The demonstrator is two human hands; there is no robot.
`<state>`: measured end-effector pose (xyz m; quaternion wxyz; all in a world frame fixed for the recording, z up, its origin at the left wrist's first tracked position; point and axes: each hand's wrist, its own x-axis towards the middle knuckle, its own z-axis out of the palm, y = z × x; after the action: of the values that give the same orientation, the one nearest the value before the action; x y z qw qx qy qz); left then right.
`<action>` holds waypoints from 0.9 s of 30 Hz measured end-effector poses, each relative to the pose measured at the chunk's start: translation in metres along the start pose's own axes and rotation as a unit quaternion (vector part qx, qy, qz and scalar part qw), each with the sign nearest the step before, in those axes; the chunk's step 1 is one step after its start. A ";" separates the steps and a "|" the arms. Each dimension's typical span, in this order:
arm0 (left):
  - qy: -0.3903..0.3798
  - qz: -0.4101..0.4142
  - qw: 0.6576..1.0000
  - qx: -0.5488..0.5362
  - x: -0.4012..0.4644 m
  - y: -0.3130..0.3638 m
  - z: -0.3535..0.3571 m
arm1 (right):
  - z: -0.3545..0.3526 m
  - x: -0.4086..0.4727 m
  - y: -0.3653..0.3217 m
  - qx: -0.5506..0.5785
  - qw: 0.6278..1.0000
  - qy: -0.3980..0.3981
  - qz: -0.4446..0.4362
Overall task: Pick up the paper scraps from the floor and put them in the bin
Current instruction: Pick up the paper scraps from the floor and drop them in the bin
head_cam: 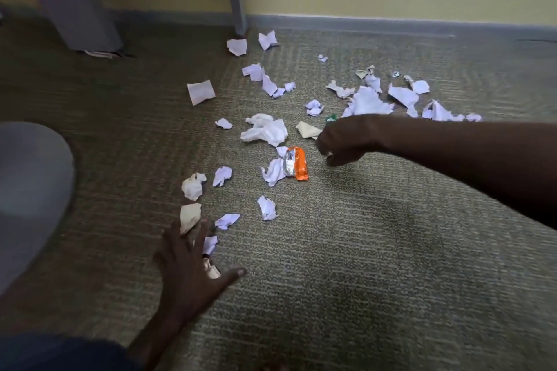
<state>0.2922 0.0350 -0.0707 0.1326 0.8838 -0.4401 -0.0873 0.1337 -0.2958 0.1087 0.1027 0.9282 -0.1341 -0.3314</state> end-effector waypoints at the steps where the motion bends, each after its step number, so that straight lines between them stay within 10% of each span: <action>1: 0.006 0.011 1.000 0.014 0.004 -0.001 0.003 | 0.002 0.008 -0.012 0.009 1.000 -0.003 -0.005; 15: 0.127 0.125 0.984 -0.017 0.062 -0.007 0.025 | 0.073 0.078 -0.172 0.248 0.957 0.149 0.018; 27: 0.176 -0.042 0.968 -0.173 0.122 0.000 -0.021 | 0.073 0.083 -0.175 0.346 0.921 0.178 0.012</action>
<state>0.3707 -0.0589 -0.0557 0.3553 0.8665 -0.3505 -0.0104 0.1805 -0.1647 -0.0441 -0.1987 0.9478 -0.2316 -0.0922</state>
